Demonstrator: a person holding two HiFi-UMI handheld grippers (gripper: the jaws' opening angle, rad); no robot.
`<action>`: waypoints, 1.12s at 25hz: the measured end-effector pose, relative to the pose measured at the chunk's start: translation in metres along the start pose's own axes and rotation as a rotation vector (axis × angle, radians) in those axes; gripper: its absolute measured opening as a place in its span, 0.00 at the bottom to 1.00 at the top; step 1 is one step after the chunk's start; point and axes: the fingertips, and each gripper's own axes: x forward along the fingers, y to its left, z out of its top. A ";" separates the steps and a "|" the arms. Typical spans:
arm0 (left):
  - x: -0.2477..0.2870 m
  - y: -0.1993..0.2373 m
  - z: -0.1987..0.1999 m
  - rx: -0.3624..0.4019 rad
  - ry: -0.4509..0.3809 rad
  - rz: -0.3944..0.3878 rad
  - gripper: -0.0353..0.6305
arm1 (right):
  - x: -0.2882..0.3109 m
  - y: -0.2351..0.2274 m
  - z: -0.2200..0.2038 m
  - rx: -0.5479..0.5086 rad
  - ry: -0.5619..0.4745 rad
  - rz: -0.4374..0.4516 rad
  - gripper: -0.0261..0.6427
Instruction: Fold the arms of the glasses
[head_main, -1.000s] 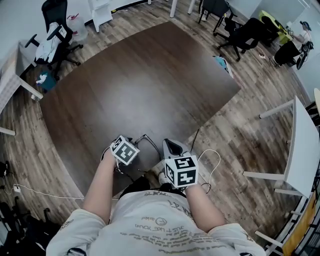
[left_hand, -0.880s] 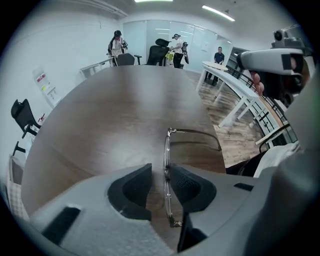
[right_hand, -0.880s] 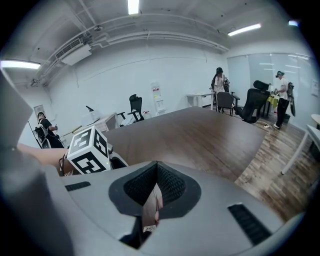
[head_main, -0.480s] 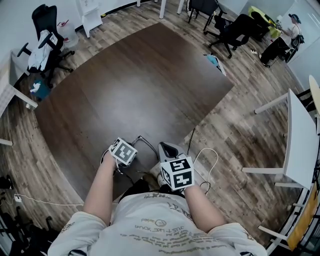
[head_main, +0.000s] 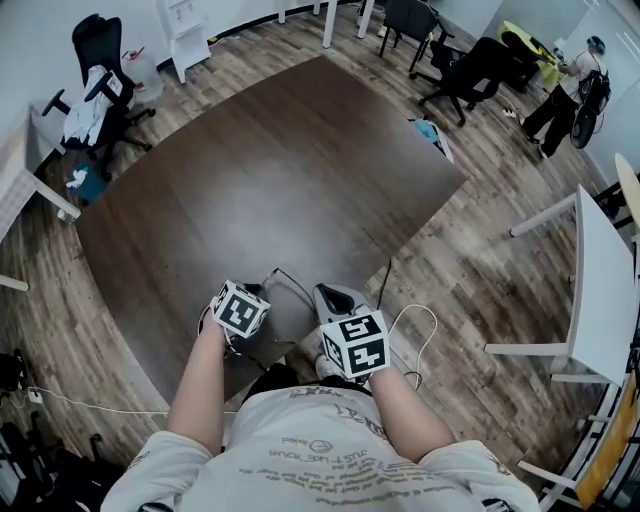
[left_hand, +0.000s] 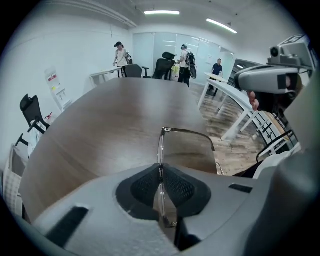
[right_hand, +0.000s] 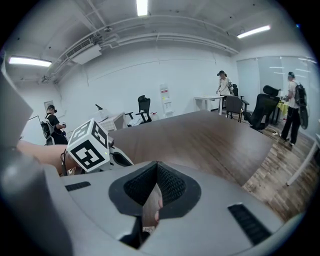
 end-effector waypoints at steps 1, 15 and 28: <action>-0.005 -0.001 0.005 0.004 -0.024 0.010 0.11 | -0.001 0.000 0.003 -0.005 -0.007 0.010 0.06; -0.106 -0.014 0.075 0.183 -0.363 0.252 0.11 | -0.009 0.009 0.032 -0.180 -0.050 0.084 0.11; -0.137 -0.026 0.085 0.235 -0.413 0.356 0.11 | -0.015 0.019 0.045 -0.271 -0.088 0.081 0.12</action>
